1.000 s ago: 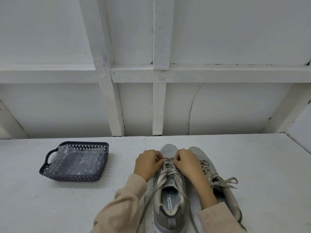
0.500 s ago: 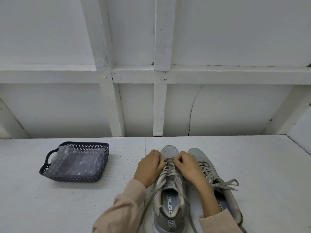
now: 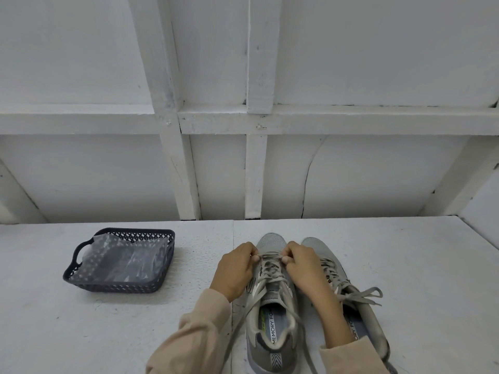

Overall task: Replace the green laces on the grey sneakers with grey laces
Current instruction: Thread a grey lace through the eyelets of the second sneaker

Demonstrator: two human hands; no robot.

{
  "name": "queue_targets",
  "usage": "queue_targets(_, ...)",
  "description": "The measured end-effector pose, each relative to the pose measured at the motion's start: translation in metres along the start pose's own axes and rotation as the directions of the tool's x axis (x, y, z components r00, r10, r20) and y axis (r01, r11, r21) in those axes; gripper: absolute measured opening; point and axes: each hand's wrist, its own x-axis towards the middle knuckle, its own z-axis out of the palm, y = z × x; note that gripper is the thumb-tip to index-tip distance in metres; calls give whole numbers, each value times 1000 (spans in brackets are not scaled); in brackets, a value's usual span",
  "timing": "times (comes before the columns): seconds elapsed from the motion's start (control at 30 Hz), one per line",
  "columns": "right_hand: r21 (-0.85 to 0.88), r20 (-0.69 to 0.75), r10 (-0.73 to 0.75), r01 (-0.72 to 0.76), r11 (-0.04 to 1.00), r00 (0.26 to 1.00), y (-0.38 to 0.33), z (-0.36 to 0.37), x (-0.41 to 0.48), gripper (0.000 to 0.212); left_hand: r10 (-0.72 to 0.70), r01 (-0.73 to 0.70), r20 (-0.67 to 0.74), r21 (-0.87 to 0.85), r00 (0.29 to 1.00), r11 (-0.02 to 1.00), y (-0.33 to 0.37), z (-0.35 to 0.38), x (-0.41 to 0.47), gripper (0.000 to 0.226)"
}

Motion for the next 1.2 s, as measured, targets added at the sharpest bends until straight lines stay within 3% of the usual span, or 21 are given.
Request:
queue_targets(0.17,52,1,11,-11,999,1000,-1,0,-2,12,-32,33,-10,38,999,999,1,2,0,13)
queue_targets(0.33,276,31,81,-86,957,996,2,-11,-8,14,-49,44,-25,-160,998,986,3,-4,-7,14)
queue_targets(0.5,171,109,49,-67,983,993,-4,-15,-12,21,-62,62,6,-81,998,995,7,-7,-4,19)
queue_targets(0.7,90,122,5,-16,996,993,-5,-18,-12,16,-123,125,31,-52,992,991,15,-14,0,19)
queue_targets(0.93,113,119,-30,16,993,992,-3,-18,-14,11,-196,199,43,-71,980,977,24,-19,4,41)
queue_targets(1.07,155,110,-21,4,988,994,-1,-18,-13,11,-162,160,93,25,982,987,27,-23,8,26)
queue_targets(1.2,92,102,-20,10,996,995,1,-14,-13,18,-97,96,126,11,987,995,23,-23,6,17)
